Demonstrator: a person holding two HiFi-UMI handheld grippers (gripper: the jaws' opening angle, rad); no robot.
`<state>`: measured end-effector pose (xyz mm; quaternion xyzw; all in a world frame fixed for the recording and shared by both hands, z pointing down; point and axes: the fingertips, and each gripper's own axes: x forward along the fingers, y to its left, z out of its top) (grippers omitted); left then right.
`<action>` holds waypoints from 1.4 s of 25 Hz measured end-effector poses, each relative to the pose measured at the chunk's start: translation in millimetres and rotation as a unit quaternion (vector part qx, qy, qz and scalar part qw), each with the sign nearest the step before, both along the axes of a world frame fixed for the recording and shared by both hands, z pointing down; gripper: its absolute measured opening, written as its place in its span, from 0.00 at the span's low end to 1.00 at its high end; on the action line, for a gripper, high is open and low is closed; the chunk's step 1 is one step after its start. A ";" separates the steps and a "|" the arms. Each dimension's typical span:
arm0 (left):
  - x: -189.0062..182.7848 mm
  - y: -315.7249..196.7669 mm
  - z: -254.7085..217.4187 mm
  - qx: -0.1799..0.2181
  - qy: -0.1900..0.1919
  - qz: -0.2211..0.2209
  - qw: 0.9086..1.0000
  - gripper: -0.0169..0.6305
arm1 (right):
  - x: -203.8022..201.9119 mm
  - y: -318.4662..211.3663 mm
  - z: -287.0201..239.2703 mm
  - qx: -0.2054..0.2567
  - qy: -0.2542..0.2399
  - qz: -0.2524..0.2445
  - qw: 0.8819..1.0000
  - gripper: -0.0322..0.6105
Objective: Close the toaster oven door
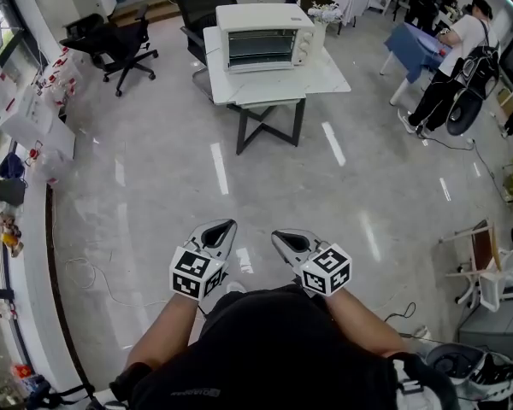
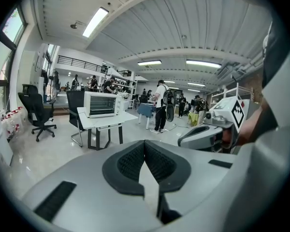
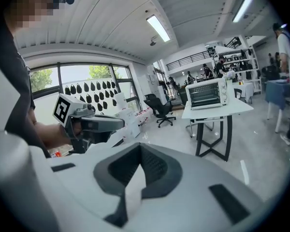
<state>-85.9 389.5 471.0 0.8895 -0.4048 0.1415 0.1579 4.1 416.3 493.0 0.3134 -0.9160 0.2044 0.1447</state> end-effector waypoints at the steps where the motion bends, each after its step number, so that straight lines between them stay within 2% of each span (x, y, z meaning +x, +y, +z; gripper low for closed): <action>1: -4.1 -0.5 0.6 -0.002 0.002 0.002 1.000 0.03 | -4.0 -0.5 0.1 -0.001 0.000 0.003 1.000 0.05; 8: -19.9 -3.3 10.9 -0.022 0.009 0.007 1.000 0.03 | -15.5 -0.6 4.8 -0.013 0.001 0.018 1.000 0.05; 16: -11.3 -29.4 16.9 -0.032 0.014 0.014 0.999 0.03 | -9.4 -31.5 8.9 -0.020 -0.013 0.037 0.999 0.05; 22: -4.4 -64.0 17.9 -0.037 0.000 0.010 0.999 0.03 | -4.4 -80.0 1.6 -0.015 -0.025 0.032 0.999 0.05; 30: 19.6 -145.0 -3.5 -0.014 -0.003 0.007 1.000 0.03 | 14.6 -162.0 -11.7 -0.002 -0.033 0.023 0.999 0.05; 35: 32.3 -183.4 1.2 -0.015 -0.008 -0.008 1.000 0.03 | 29.8 -202.0 -11.5 0.004 -0.039 0.013 0.999 0.05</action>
